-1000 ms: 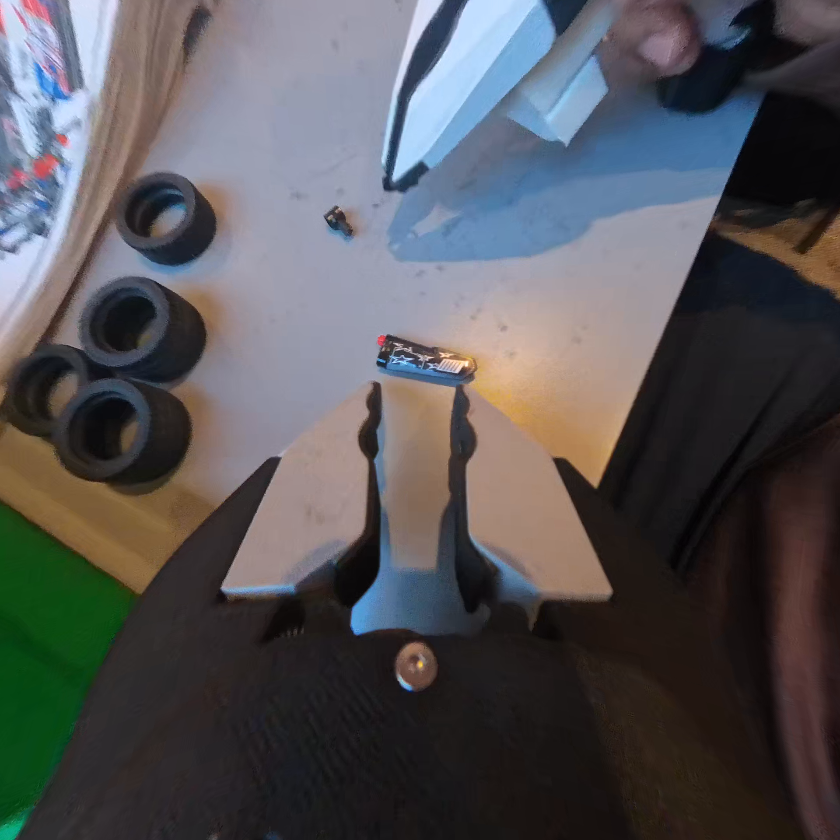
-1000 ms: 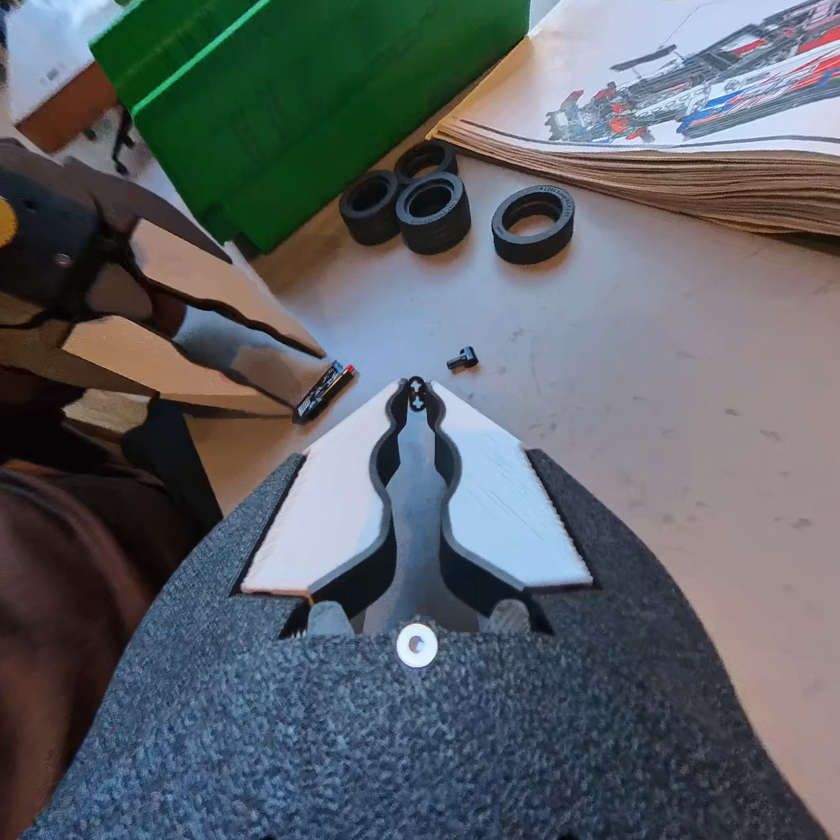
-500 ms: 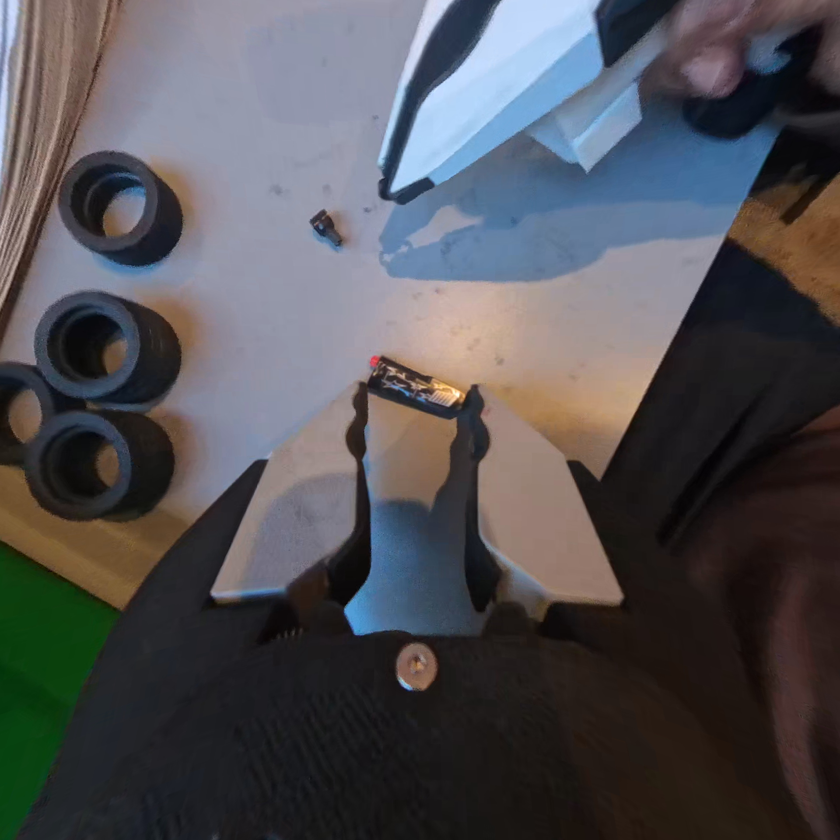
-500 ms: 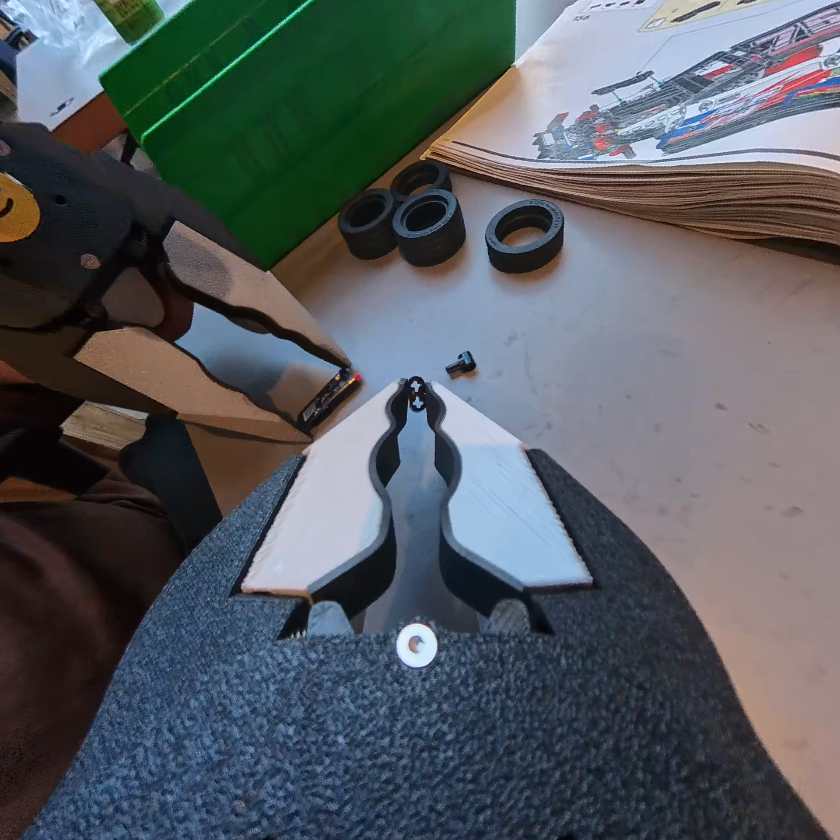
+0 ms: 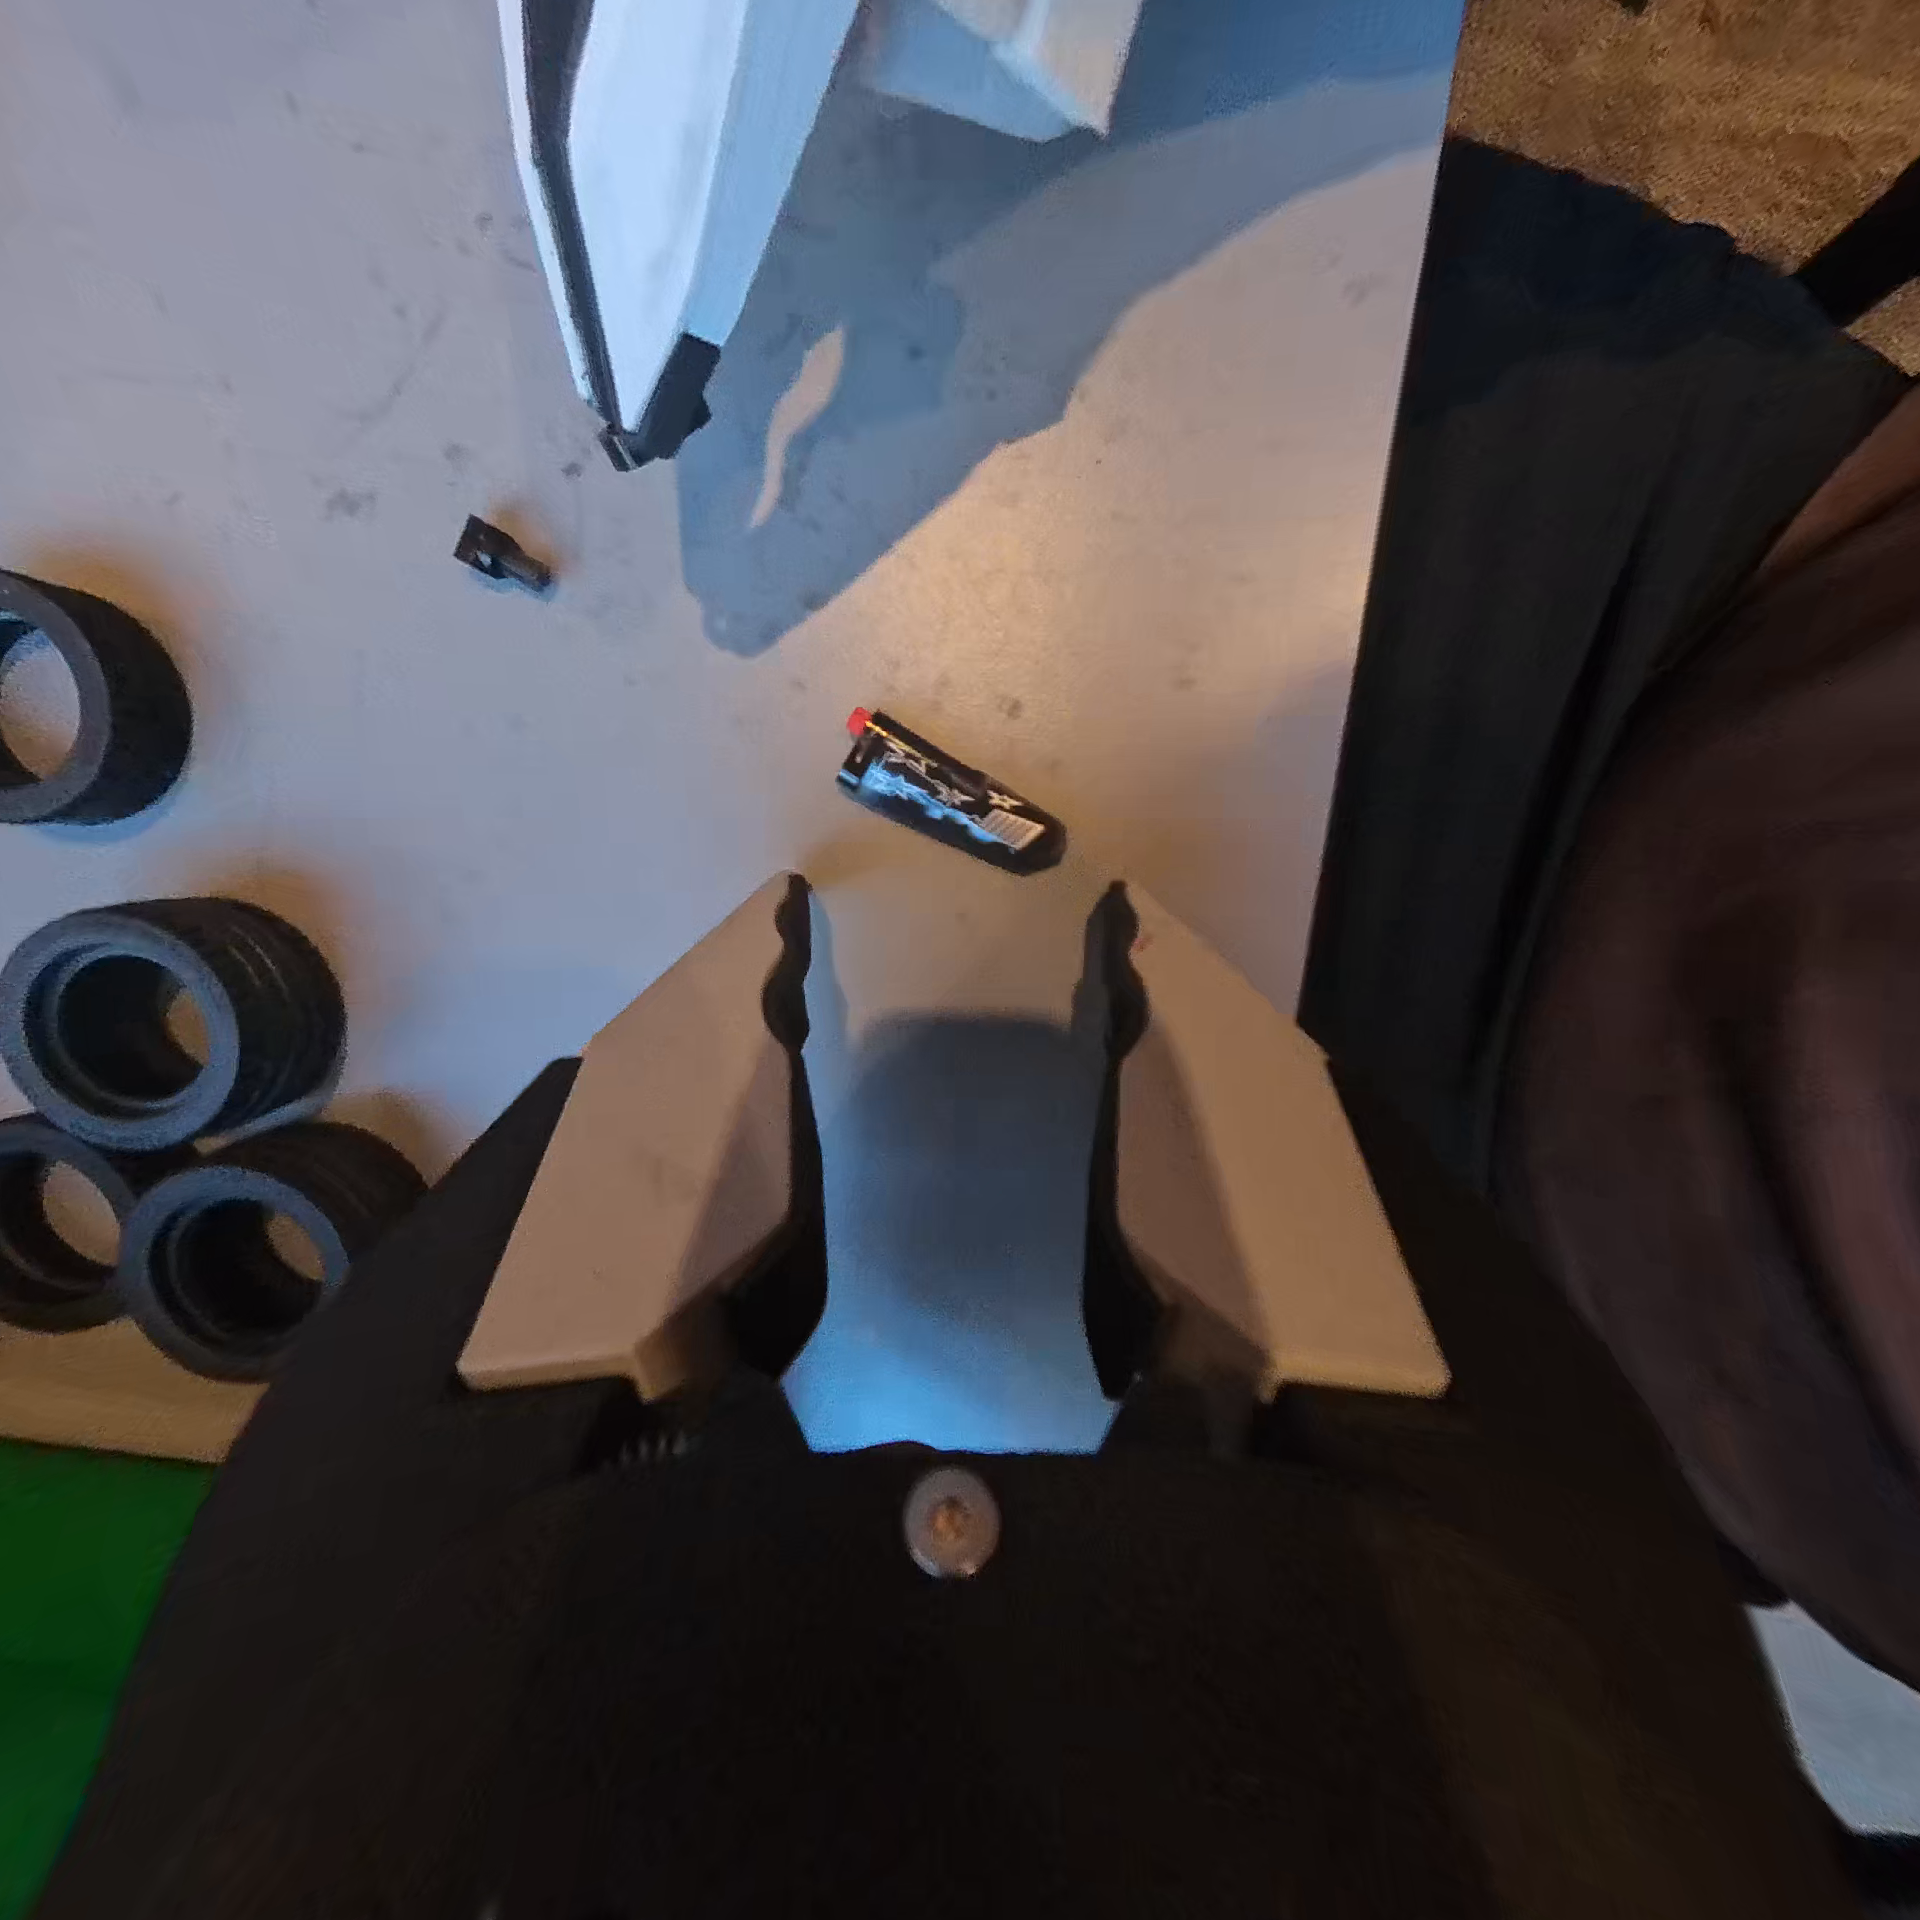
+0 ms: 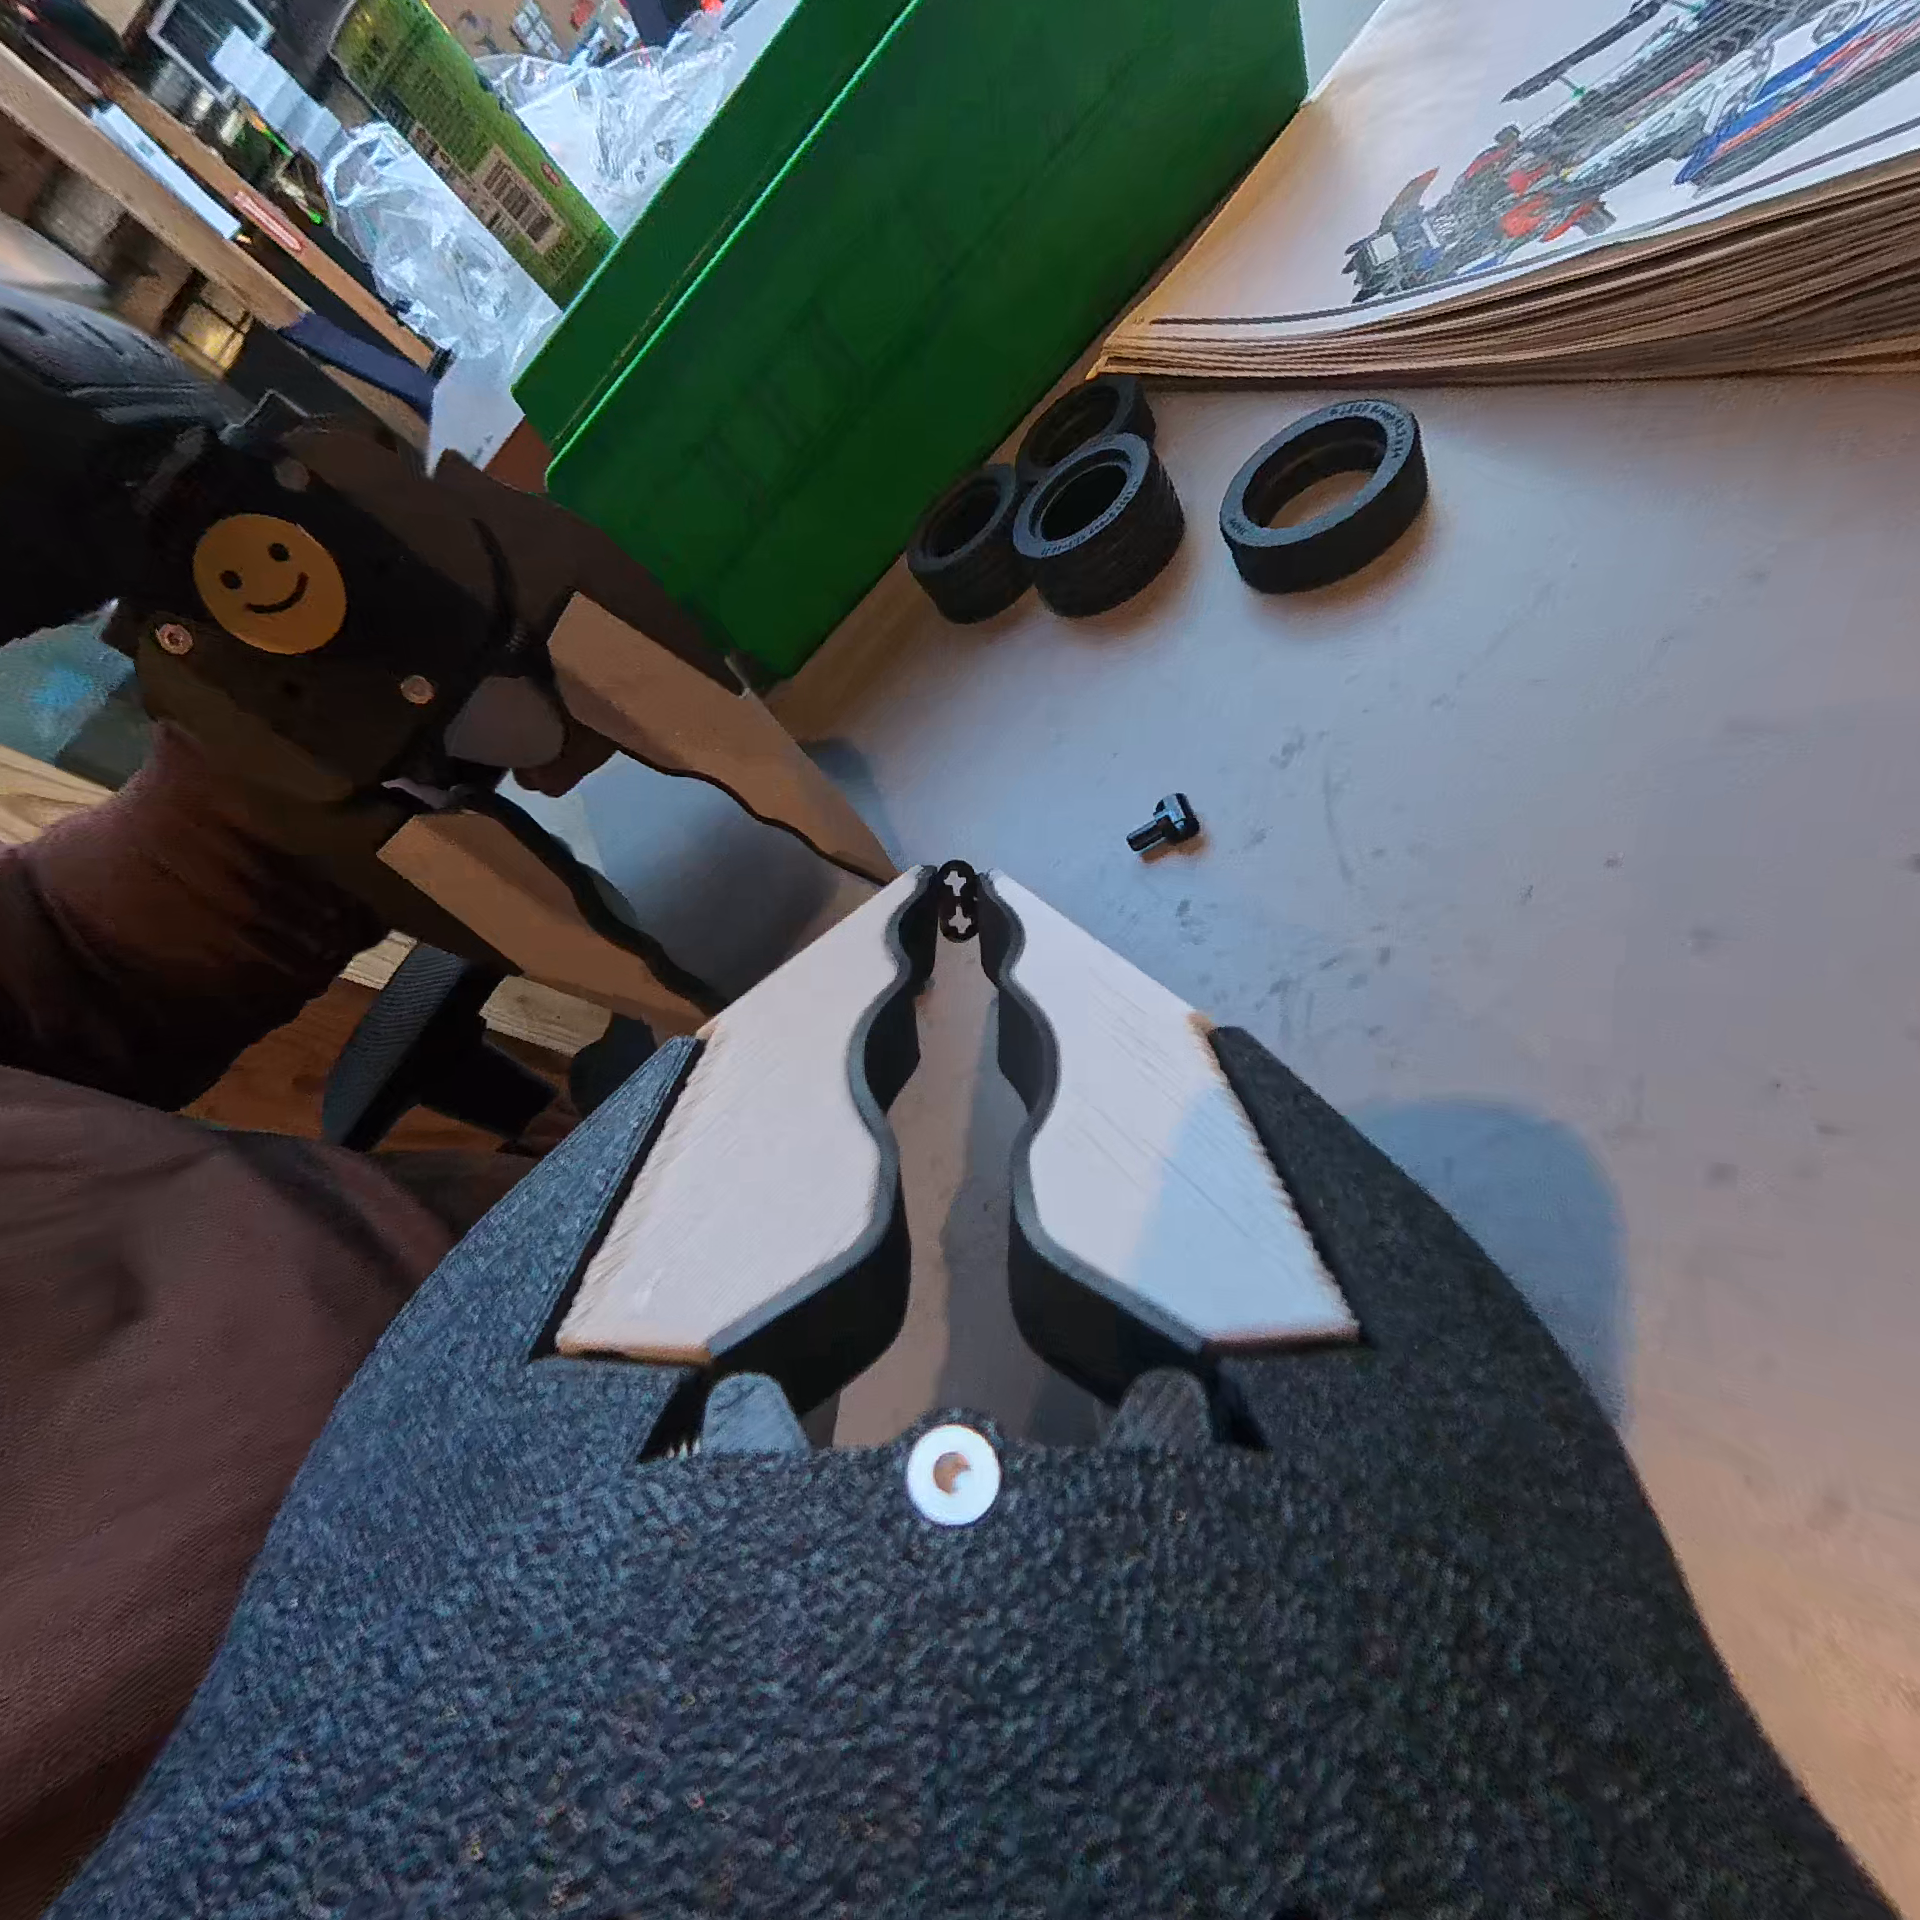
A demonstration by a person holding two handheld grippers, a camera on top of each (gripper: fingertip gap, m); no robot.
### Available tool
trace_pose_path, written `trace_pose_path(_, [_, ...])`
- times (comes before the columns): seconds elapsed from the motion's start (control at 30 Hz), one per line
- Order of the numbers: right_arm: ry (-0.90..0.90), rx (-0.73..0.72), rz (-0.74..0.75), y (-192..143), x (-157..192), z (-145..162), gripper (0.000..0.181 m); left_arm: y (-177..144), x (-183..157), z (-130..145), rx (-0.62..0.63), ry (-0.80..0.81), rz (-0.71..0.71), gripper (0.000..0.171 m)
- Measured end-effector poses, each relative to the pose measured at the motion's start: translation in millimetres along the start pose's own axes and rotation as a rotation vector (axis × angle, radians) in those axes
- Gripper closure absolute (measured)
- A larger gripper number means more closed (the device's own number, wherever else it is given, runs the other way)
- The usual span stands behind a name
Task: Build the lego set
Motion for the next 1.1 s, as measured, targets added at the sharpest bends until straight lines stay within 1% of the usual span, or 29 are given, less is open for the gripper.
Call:
trace_pose_path(0.07, [0.025,0.009,-0.042,2,3,1,0.175,-4,-4,-2,-0.047,-0.001,-0.024,0.121])
trace_pose_path(0.13, [0.076,0.014,-0.121,5,10,3,0.175,-10,-1,-7,-0.108,-0.006,-0.098,0.127])
trace_pose_path(0.2, [0.15,0.008,-0.214,7,18,2,0.175,-18,8,-15,-0.169,-0.01,-0.207,0.128])
trace_pose_path(0.27, [0.237,-0.013,-0.314,6,25,-1,0.175,-24,11,-25,-0.23,0.023,-0.303,0.13])
trace_pose_path(0.33, [0.299,-0.022,-0.387,5,29,-2,0.175,-31,12,-35,-0.297,0.076,-0.414,0.137])
trace_pose_path(0.4, [0.336,-0.022,-0.424,4,32,-2,0.175,-38,11,-43,-0.353,0.133,-0.507,0.146])
trace_pose_path(0.47, [0.374,-0.034,-0.469,3,35,-3,0.174,-42,10,-48,-0.375,0.167,-0.563,0.147])
trace_pose_path(0.53, [0.417,-0.05,-0.517,1,37,-5,0.174,-40,11,-50,-0.36,0.174,-0.582,0.147])
trace_pose_path(0.6, [0.444,-0.06,-0.53,1,36,-5,0.174,-40,13,-51,-0.361,0.165,-0.613,0.15])
trace_pose_path(0.67, [0.449,-0.065,-0.529,2,35,-5,0.174,-44,13,-54,-0.386,0.162,-0.643,0.158])
trace_pose_path(0.97, [0.455,-0.093,-0.504,0,33,-6,0.174,-40,13,-56,-0.386,0.158,-0.747,0.159])
trace_pose_path(1.1, [0.367,-0.085,-0.387,1,29,-5,0.174,-32,15,-52,-0.34,0.182,-0.75,0.159])
Point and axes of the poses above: each gripper's, where its closed fingertips meet, y out along the fingers, z out of its underside, x = y × z across the jaws, the point moved 4 cm from there along -y, back along the fingers, and after that the axes turned 8 degrees about y, right-handed, at the moved point
